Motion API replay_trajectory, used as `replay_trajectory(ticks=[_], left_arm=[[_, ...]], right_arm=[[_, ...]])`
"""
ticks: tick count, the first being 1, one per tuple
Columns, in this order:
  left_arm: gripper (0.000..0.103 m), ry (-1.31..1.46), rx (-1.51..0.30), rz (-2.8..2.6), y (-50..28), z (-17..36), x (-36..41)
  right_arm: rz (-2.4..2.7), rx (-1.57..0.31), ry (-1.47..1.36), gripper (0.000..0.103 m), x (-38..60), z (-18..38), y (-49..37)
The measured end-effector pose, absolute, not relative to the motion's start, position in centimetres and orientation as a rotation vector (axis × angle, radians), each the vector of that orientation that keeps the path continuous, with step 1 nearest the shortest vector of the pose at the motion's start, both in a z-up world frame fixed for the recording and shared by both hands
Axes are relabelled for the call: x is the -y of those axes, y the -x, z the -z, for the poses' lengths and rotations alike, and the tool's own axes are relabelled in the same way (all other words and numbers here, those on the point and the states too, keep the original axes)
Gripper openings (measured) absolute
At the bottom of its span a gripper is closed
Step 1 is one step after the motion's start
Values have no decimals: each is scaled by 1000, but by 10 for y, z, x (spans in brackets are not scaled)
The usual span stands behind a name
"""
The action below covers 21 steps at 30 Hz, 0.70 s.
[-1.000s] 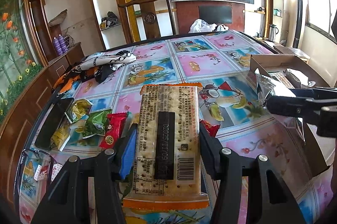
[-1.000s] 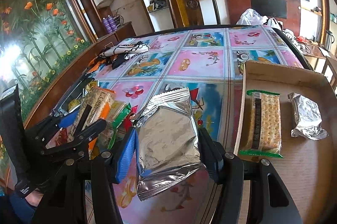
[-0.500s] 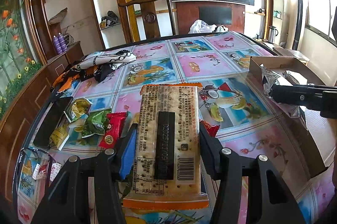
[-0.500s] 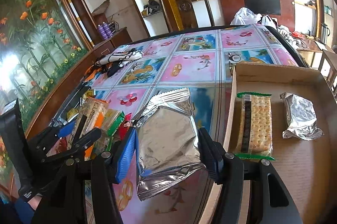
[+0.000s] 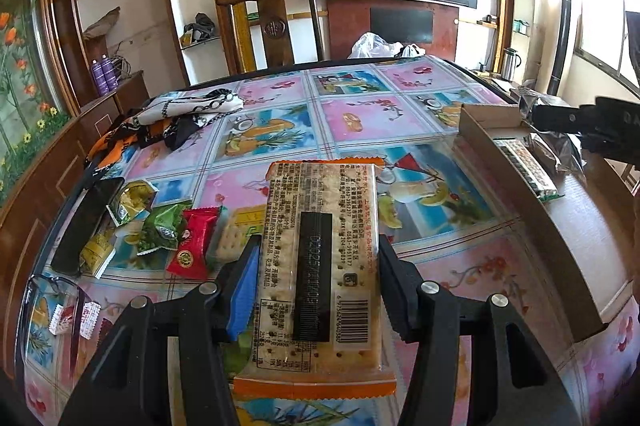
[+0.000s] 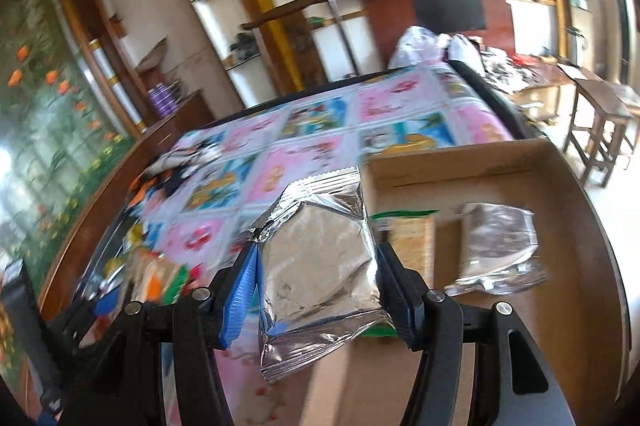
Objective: Organize snacks
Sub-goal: 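Lower the biscuit pack into the box with the left tool while the right tool holds the foil bag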
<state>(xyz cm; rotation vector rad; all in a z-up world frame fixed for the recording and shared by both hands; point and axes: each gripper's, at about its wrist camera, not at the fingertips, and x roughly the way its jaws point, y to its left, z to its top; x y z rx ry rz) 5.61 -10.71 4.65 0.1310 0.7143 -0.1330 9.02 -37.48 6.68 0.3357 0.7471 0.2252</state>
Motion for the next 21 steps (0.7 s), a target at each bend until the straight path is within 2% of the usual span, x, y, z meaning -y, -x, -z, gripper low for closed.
replay_trajectory(ticks=[21], left_arm=[[53, -92, -738, 333, -63, -73, 218]], right_arm=[[-142, -665, -445, 63, 438, -95, -81]])
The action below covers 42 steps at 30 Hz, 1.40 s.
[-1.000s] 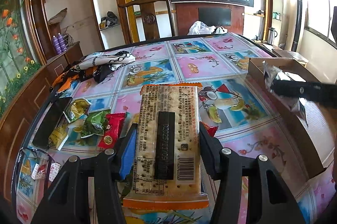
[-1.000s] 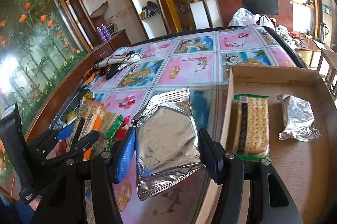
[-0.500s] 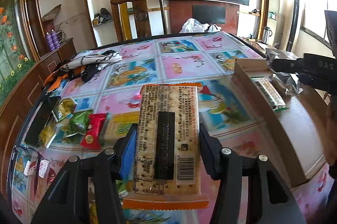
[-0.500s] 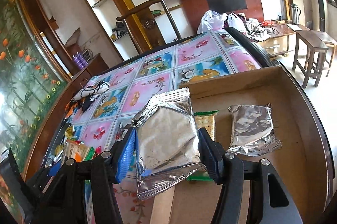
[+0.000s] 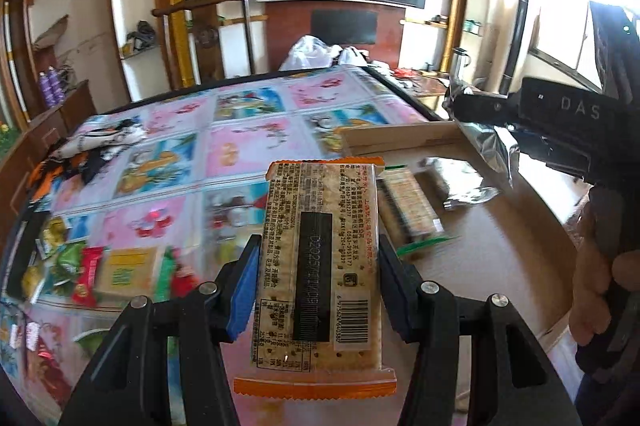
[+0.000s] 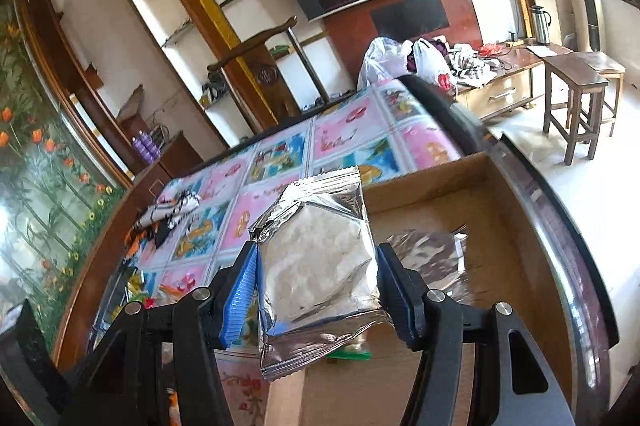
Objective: Organize snacks
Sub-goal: 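Lower the biscuit pack into the box with the left tool while the right tool holds the foil bag, then open the left tool to release the biscuit pack in the box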
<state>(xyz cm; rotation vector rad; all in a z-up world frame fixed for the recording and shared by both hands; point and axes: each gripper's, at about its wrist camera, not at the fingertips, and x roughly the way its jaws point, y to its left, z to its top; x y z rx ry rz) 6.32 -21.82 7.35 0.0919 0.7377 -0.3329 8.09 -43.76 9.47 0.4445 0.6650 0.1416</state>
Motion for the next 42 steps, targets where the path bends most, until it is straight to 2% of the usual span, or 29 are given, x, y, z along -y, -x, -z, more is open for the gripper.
replay_trajectory(ticks=[15, 31, 42], left_arm=[[53, -45, -858, 564, -53, -44, 297], [53, -46, -887, 580, -57, -26, 297], [53, -84, -860, 575, -50, -26, 300]], right_arm=[[-35, -666, -503, 63, 495, -92, -65], [-37, -741, -504, 63, 491, -79, -74], [-3, -877, -466, 63, 484, -55, -87]])
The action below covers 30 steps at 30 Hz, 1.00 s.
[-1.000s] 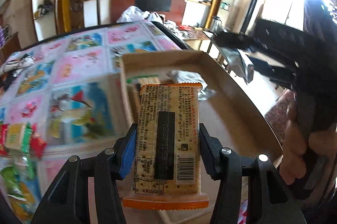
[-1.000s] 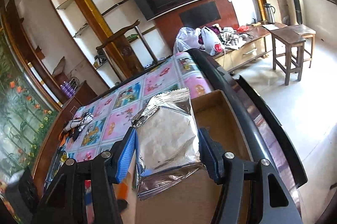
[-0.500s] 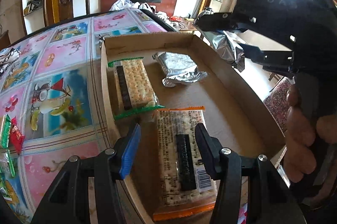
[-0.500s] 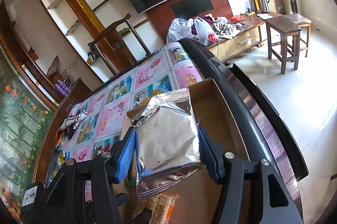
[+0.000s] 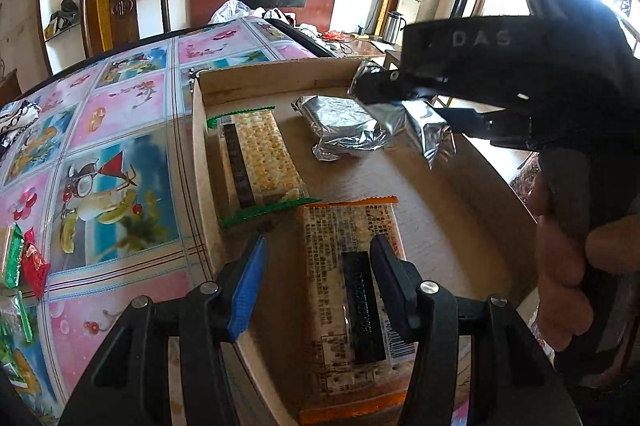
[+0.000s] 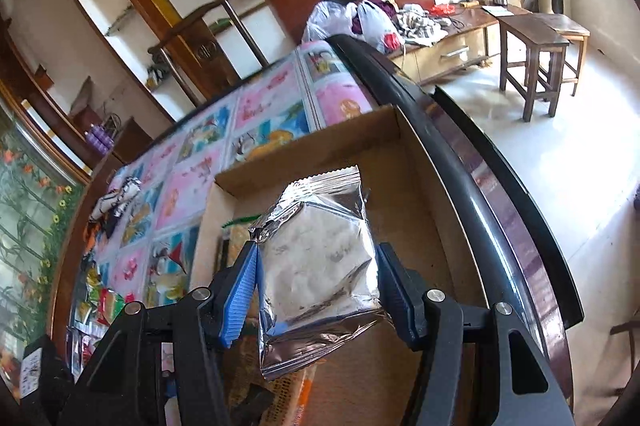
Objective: Organize snacks
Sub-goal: 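Open the left tool to release the biscuit pack in the box, then lower the silver foil bag into the box and open the right tool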
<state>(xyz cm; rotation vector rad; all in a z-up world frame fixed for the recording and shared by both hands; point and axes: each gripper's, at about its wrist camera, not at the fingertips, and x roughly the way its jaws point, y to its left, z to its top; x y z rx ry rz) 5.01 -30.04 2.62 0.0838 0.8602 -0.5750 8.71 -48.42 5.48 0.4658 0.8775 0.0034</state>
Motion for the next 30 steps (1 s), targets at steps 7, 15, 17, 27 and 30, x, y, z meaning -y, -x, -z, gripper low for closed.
replay_trajectory(ticks=[7, 15, 17, 27, 30], left_arm=[[53, -85, -857, 575, -50, -26, 300], [53, -84, -858, 576, -51, -26, 300], [53, -82, -859, 578, -50, -26, 300], [53, -83, -860, 584, -51, -26, 301], [53, -86, -853, 583, -51, -27, 301]], right_arm=[[1, -942, -407, 63, 474, -44, -95], [16, -967, -386, 64, 472, -39, -99], [14, -970, -378, 64, 471, -39, -99], [12, -984, -362, 73, 466, -38, -101], [14, -983, -357, 77, 464, -40, -101]])
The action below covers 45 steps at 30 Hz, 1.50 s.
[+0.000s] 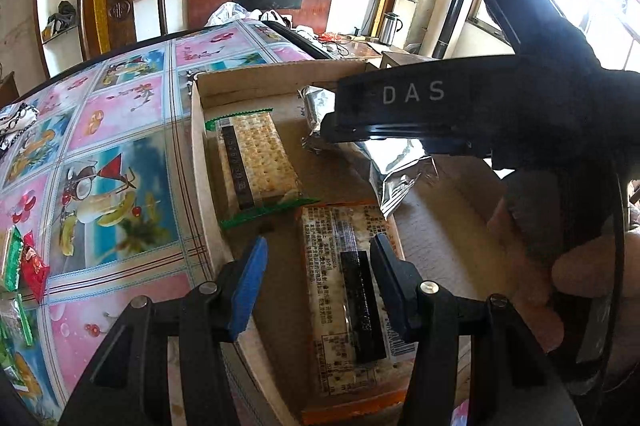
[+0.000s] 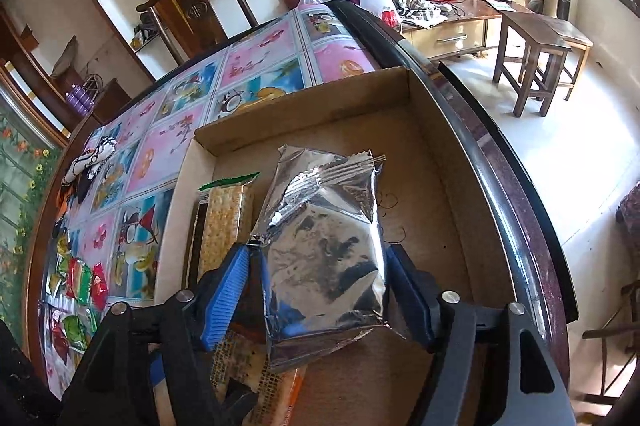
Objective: Organize snacks
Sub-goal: 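Lower the silver foil bag into the box and open the right tool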
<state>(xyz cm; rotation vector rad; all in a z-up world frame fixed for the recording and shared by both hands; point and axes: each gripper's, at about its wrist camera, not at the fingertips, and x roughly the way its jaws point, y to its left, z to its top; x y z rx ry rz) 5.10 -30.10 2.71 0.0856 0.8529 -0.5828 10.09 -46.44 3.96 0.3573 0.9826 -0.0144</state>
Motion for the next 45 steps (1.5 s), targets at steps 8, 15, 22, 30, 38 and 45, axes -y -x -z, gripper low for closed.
replay_trajectory(ticks=[8, 15, 22, 30, 38, 45], left_arm=[[55, -67, -847, 588, -54, -29, 297], [65, -51, -835, 567, -57, -32, 294], [66, -35, -811, 557, -55, -41, 288], [67, -14, -794, 548, -54, -50, 280], [67, 3, -782, 531, -49, -59, 262], [67, 47, -759, 491, -46, -69, 224]], right_arm=[[20, -962, -355, 80, 465, -45, -99], [12, -922, -375, 80, 468, -52, -94], [-5, -856, -406, 80, 472, -64, -87], [-4, -805, -456, 80, 482, -70, -84], [1, -789, -440, 80, 479, -71, -84], [-17, -767, -435, 74, 475, -72, -83]])
